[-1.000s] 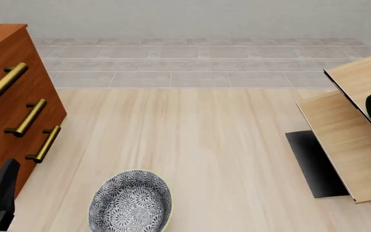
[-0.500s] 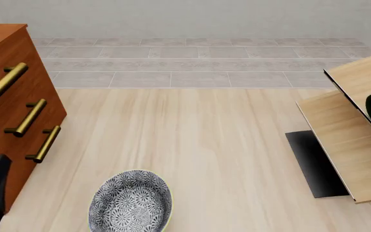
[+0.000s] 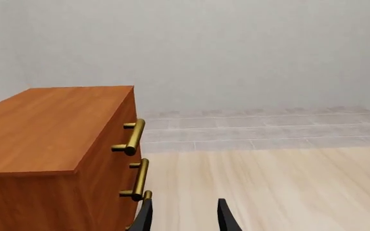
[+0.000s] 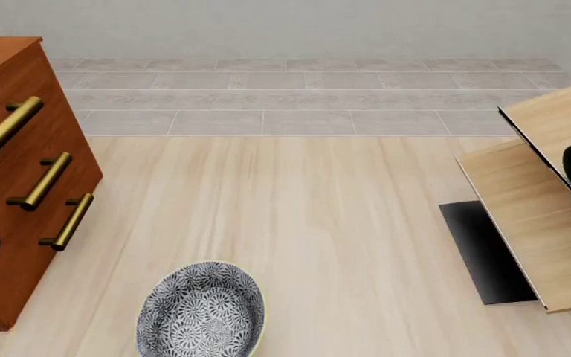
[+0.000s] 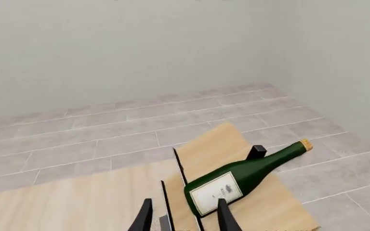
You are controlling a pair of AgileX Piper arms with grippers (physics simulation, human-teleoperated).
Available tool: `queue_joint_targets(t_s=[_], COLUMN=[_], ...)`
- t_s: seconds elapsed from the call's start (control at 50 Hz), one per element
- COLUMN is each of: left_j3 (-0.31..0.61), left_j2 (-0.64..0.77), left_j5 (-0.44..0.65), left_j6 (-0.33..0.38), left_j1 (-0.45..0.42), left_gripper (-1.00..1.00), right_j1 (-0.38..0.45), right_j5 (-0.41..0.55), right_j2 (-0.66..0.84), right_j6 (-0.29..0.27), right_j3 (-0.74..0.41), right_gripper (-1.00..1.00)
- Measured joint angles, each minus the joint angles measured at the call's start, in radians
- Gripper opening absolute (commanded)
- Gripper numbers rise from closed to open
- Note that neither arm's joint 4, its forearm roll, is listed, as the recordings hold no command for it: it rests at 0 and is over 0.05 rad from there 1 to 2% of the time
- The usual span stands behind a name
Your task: Put the wine bottle on the wine rack.
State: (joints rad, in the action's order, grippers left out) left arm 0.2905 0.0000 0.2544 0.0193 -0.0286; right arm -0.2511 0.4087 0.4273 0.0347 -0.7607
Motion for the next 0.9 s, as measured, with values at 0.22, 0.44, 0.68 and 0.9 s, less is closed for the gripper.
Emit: queue_joint_targets(t_s=[0.22,0.44,0.68,0.9], left_j3=[0.027,0.056,0.082,0.107], left_j2=[0.0,0.0,0.0,0.0], left_j5=[0.024,0.047,0.07,0.093], left_j6=[0.0,-0.002,-0.003,0.0], left_j1=[0.0,-0.004,-0.008,-0.009], left_gripper=[1.0,1.0,1.0,1.0], right_j1=[0.04,0.074,0.107,0.14], right_j5=[0.041,0.079,0.119,0.145], right_j2=[-0.055,-0.123,-0.207,-0.251], right_j6=[-0.013,-0.03,-0.047,-0.054], right_j3=[0.004,0.031,0.063,0.076], right_gripper=[1.0,1.0,1.0,1.0])
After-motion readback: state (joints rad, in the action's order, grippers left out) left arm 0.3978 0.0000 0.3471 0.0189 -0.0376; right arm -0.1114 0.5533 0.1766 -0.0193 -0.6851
